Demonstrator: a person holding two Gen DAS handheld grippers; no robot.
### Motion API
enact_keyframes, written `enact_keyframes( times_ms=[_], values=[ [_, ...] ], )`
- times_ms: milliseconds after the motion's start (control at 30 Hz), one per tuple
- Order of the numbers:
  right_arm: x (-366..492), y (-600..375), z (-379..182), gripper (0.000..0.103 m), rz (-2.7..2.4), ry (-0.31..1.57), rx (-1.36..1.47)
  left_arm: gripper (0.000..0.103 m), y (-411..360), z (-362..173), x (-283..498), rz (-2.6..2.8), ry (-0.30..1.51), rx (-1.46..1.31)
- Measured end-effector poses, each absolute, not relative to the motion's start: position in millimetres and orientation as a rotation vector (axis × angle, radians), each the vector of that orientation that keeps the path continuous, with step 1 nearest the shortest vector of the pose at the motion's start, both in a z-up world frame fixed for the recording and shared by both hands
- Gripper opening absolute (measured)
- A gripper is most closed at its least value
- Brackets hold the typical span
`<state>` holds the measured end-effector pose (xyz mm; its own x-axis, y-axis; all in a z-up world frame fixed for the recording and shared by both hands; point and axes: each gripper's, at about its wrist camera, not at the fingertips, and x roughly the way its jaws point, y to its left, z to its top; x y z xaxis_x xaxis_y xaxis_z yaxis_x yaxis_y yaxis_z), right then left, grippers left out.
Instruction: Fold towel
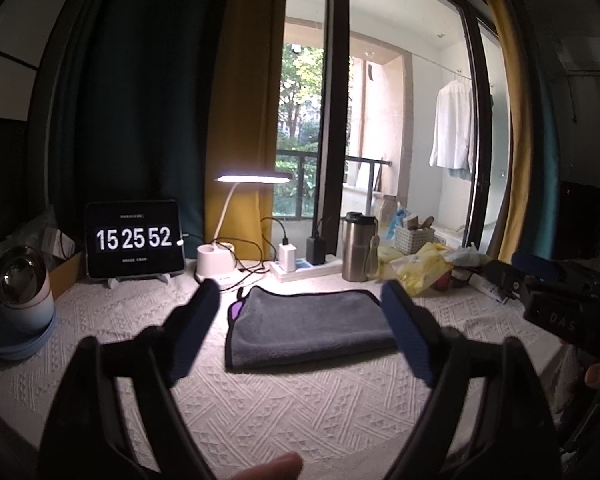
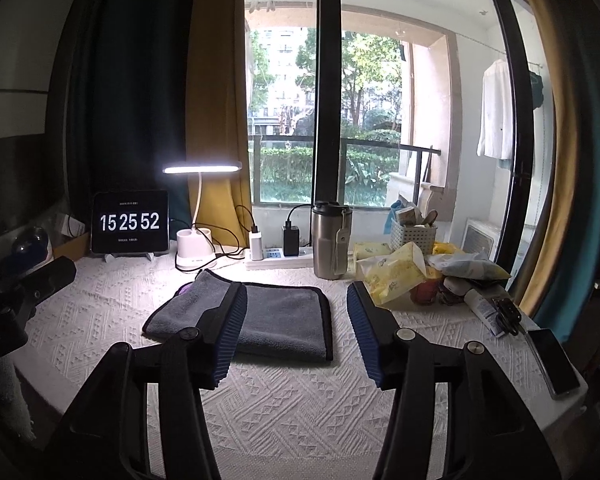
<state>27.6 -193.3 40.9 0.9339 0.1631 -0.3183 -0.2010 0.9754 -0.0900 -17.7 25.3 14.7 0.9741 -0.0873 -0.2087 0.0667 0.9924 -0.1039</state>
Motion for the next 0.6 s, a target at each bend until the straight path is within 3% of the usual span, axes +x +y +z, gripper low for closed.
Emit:
enact_keyframes(
  times_ms=[67,600],
  values=[
    [21.9,-191.7,40.8,0.055,0.186,0.303,-0.131,0.097,28.9,15.7,-23.3,-0.069,0.187,-0.108],
    [-22.6,-183.8,44.7,0.063,0.181,0.143,-0.163,0.097,37.4,23.9,-49.4,-0.007,0.060,-0.111]
  ],
)
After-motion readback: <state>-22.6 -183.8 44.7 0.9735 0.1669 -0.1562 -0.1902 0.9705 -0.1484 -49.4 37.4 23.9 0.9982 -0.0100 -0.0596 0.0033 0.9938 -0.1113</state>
